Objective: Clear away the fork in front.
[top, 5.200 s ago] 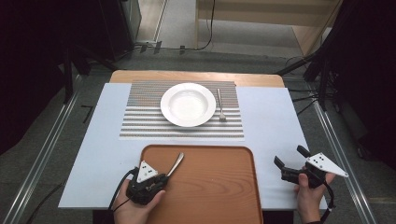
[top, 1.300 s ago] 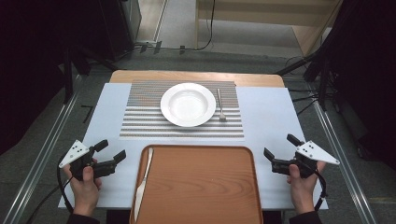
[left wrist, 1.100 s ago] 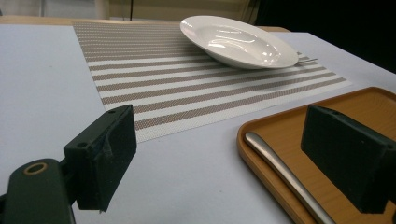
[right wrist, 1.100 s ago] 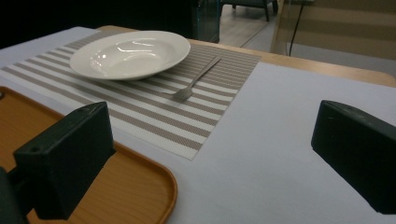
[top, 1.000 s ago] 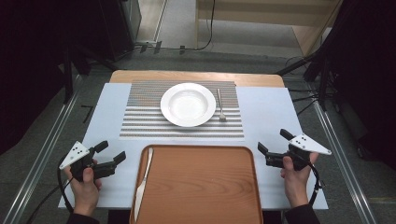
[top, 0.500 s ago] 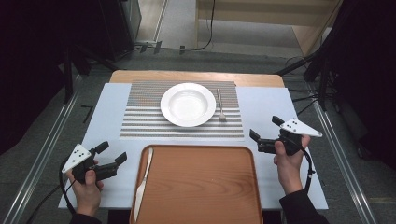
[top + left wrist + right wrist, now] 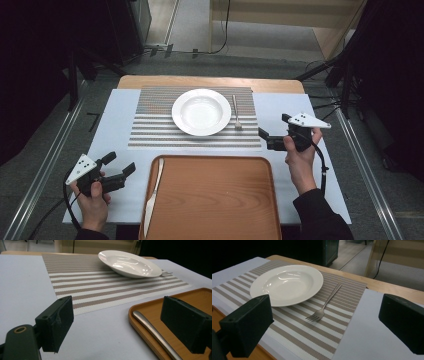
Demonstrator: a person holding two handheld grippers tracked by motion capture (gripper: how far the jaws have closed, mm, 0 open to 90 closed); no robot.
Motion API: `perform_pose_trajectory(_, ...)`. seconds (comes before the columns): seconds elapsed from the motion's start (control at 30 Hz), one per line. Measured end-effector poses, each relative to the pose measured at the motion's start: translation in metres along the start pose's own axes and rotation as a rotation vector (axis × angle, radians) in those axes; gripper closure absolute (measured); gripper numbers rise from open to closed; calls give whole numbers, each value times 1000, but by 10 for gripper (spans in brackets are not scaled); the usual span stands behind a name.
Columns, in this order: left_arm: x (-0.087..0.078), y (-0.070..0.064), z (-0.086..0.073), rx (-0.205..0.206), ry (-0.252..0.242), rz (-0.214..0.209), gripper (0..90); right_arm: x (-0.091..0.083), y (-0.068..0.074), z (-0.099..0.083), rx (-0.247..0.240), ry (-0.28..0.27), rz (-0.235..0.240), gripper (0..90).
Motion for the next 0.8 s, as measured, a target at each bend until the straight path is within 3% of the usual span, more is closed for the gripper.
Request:
perform_pose_trajectory(0.43,0,0,0,5,-4,-3,106,34,-3,12,16,56,4,0)
perform_pose_trajectory(0.8,0,0,0,7,1,-1,106,64,-4,19,0,123,-7,0)
Point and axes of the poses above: each handheld gripper's, and its own axes: x roughly forward along the jaws, z roughly out of its top, y roughly to its left, the point moved 1 cm from there along x, roughly forward along the jaws, and after that the axes turned 9 degrees about x, right-handed, at the moved point
